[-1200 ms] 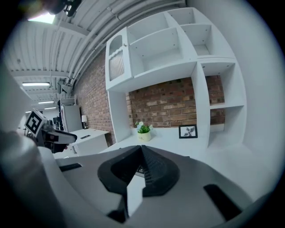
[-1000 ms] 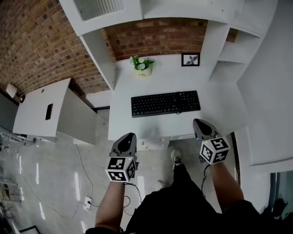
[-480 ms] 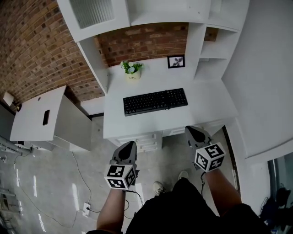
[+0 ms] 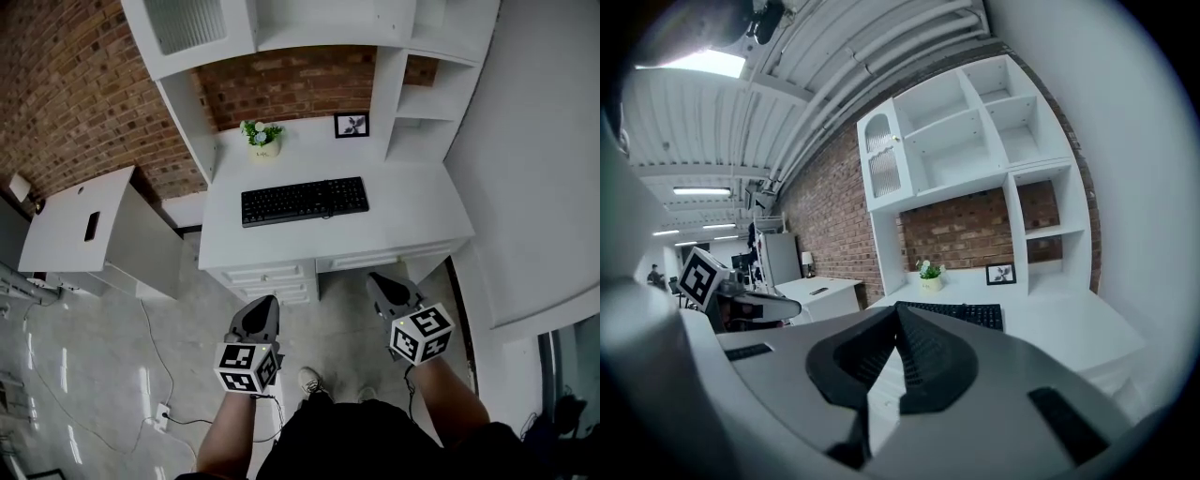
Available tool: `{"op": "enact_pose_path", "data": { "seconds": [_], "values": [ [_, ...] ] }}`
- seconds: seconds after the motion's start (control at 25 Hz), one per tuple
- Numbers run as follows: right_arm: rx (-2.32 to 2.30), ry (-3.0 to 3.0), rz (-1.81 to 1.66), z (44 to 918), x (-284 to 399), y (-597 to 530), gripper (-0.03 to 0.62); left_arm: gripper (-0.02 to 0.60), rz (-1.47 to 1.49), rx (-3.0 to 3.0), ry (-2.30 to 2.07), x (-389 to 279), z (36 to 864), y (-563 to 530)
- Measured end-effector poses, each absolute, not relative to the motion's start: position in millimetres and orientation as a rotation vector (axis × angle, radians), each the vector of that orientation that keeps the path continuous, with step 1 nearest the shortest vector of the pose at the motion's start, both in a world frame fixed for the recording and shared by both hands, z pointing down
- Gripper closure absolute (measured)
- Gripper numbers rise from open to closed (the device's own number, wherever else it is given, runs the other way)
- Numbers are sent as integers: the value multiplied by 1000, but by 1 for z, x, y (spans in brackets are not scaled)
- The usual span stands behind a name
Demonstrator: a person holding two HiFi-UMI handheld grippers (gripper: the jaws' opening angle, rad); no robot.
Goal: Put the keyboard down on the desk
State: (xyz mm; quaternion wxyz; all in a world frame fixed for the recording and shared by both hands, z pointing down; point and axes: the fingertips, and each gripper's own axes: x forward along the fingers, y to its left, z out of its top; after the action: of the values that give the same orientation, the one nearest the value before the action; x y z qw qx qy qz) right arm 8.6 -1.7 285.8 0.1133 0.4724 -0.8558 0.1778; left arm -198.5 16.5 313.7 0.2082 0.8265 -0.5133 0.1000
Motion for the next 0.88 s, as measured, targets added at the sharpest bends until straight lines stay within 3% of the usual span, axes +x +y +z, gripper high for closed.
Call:
{"op": "enact_pose_path", "data": {
  "seconds": [0.88],
  "values": [
    [1217,-2632,566,273,93,98,577,561,283,2233,-1550,-95,299,141]
  ]
}}
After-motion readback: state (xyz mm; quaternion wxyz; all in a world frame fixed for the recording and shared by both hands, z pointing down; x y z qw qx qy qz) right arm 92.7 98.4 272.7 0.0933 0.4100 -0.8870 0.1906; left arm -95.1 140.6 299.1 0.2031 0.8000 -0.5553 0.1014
